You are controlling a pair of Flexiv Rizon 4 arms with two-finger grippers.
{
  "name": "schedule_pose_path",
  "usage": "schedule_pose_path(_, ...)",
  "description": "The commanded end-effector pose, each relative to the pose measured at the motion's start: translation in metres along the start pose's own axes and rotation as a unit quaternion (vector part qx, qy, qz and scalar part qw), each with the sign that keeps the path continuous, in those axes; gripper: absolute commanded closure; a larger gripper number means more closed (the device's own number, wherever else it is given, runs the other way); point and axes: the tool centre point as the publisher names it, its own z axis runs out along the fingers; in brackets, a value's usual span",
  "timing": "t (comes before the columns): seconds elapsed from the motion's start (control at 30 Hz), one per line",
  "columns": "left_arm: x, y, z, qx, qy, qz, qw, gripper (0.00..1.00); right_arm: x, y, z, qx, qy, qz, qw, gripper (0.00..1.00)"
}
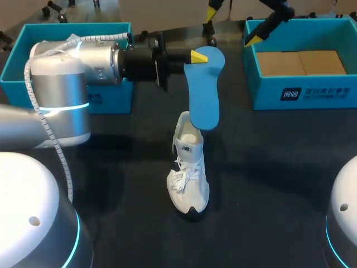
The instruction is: Take the shoe out of the shoebox, open the shoe tongue, remove and reinsert the insole, then place the shoe into the shoebox
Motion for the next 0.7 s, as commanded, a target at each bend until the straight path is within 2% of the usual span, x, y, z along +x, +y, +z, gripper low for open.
schedule_pose_path(0.03, -0.001, -0.003, 0.000, -0.001, -0.005, 0.000, 1.000, 1.00, 0.010, 0.001, 0.003, -0.006, -0.097, -0.008, 0.995, 0.00)
schedule_pose_path(0.43, 0.003, -0.004, -0.001, 0.000, -0.012, 0.007, 1.000, 1.00, 0.014, -0.003, 0.013, -0.008, -0.215, 0.011, 0.976, 0.00)
schedule_pose_path(0.7, 0.005, -0.005, 0.000, -0.003, -0.013, 0.008, 1.000, 1.00, 0.017, -0.002, 0.025, 0.004, -0.254, 0.013, 0.967, 0.00)
